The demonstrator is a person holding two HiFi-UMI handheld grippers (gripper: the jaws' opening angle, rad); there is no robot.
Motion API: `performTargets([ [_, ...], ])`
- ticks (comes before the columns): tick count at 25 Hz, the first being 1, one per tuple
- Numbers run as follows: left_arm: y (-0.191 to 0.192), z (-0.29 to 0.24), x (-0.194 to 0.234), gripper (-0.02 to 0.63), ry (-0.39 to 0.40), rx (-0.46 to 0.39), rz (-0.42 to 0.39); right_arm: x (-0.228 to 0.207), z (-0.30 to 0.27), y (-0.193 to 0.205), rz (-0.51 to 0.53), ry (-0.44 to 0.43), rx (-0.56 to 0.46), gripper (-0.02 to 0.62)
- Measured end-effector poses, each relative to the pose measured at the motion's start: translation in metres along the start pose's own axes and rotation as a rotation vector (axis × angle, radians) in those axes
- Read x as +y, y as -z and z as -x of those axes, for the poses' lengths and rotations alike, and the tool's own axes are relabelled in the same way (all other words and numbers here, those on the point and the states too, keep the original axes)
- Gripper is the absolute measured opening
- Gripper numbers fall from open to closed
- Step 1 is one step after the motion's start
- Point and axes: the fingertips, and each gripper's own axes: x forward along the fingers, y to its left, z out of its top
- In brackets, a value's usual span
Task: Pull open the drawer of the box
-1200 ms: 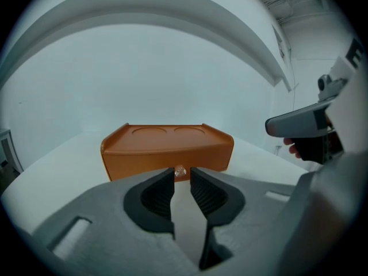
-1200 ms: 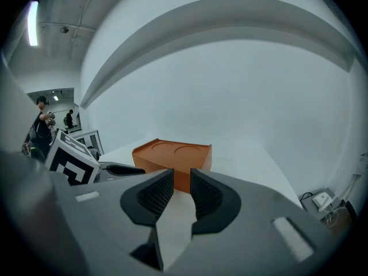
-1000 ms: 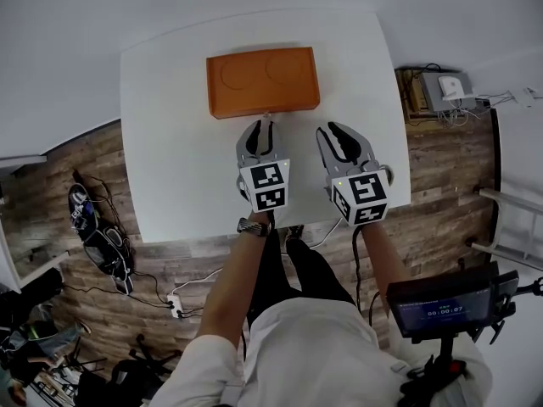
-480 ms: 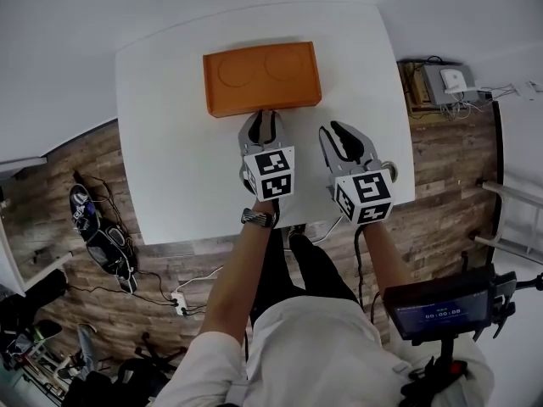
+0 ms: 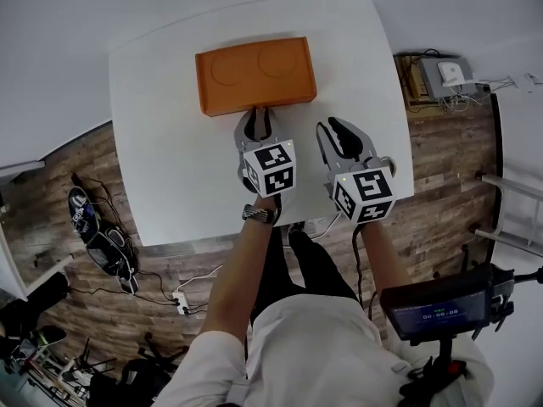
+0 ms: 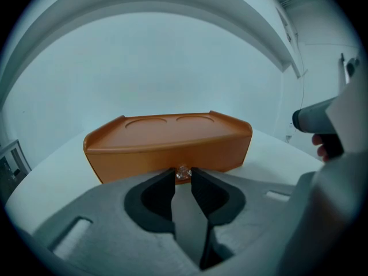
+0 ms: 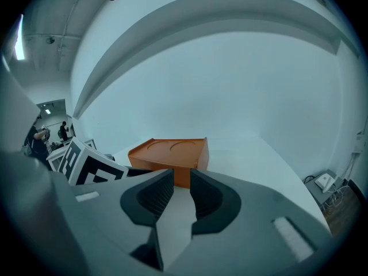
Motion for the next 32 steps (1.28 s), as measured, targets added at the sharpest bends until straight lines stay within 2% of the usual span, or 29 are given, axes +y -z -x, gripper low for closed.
performTargets([
  [4, 0.002, -0.002, -0.002, 0.074, 0.003, 0.017, -0.001, -0.002, 0.001, 0.003, 0.000, 0.005, 0.004, 0.092],
  [32, 0.012, 0.006, -0.008, 0.072, 0.027, 0.031, 0.046, -0.008, 0.004, 0.006, 0.013, 0.007, 0.012, 0.092],
])
